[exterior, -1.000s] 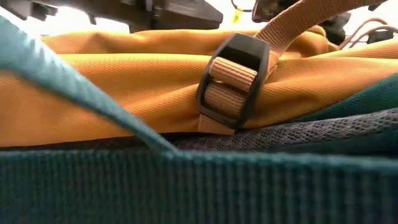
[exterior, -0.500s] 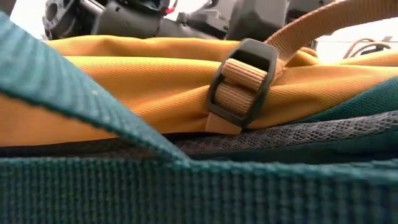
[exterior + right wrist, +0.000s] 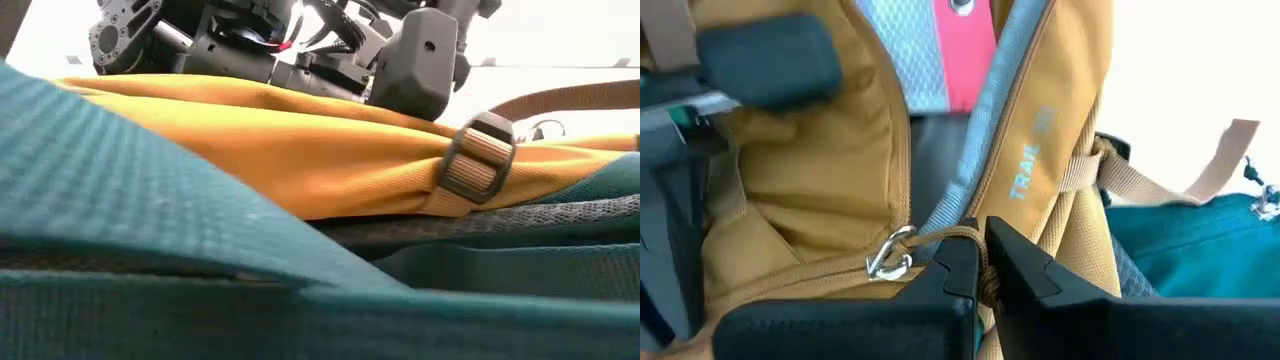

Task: Unpack backpack
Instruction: Close the brown backpack

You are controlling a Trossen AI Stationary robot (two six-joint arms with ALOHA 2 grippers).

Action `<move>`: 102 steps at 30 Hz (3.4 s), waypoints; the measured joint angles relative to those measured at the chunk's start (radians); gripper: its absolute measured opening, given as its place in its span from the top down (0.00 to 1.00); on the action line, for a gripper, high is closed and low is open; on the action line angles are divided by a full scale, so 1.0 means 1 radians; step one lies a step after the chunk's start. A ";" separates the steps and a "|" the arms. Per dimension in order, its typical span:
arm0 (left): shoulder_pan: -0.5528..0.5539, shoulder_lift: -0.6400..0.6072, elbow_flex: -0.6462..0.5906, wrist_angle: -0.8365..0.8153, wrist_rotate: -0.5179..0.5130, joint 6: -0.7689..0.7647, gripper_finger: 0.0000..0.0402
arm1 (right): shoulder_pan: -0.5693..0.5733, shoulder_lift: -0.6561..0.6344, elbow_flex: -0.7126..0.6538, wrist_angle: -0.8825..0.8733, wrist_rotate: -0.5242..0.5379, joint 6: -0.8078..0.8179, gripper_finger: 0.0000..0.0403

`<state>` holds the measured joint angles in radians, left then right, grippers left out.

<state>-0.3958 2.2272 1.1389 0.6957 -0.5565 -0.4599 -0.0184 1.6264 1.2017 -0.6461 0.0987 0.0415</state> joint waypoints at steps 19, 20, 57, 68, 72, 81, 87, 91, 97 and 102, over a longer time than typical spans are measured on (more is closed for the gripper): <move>0.078 -0.267 -0.008 -0.302 0.037 0.077 0.93 | -0.037 -0.041 0.118 -0.106 0.144 -0.253 1.00; 0.091 -0.308 -0.007 -0.346 0.043 0.082 0.93 | -0.036 -0.046 0.118 -0.130 0.155 -0.264 1.00; 0.368 -0.400 -0.001 -0.371 0.210 0.215 0.58 | 0.006 -0.177 0.105 -0.238 0.137 -0.300 1.00; 0.370 -0.381 0.030 -0.333 0.196 0.342 0.61 | 0.007 -0.179 0.105 -0.237 0.126 -0.310 1.00; 0.376 -0.344 0.045 -0.332 0.210 0.347 0.62 | 0.007 -0.179 0.105 -0.236 0.126 -0.305 1.00; 0.378 -0.299 0.152 -0.421 0.258 0.324 0.97 | 0.007 -0.181 0.104 -0.281 0.042 -0.238 0.98; 0.383 -0.314 0.192 -0.546 0.245 0.336 0.99 | 0.007 -0.247 0.104 -0.391 0.027 -0.158 0.84; 0.385 -0.314 0.189 -0.565 0.231 0.323 1.00 | 0.006 -0.338 0.096 -0.421 0.029 -0.050 0.70; 0.396 -0.314 0.203 -0.566 0.225 0.326 1.00 | 0.006 -0.481 -0.013 -0.356 0.032 0.105 0.55; 0.399 -0.314 0.232 -0.573 0.226 0.361 1.00 | 0.008 -0.586 -0.235 -0.074 0.031 0.210 0.50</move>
<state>0.0032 1.9133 1.3706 0.1223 -0.3307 -0.0987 -0.0105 1.0406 0.9666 -0.7201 0.1295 0.2513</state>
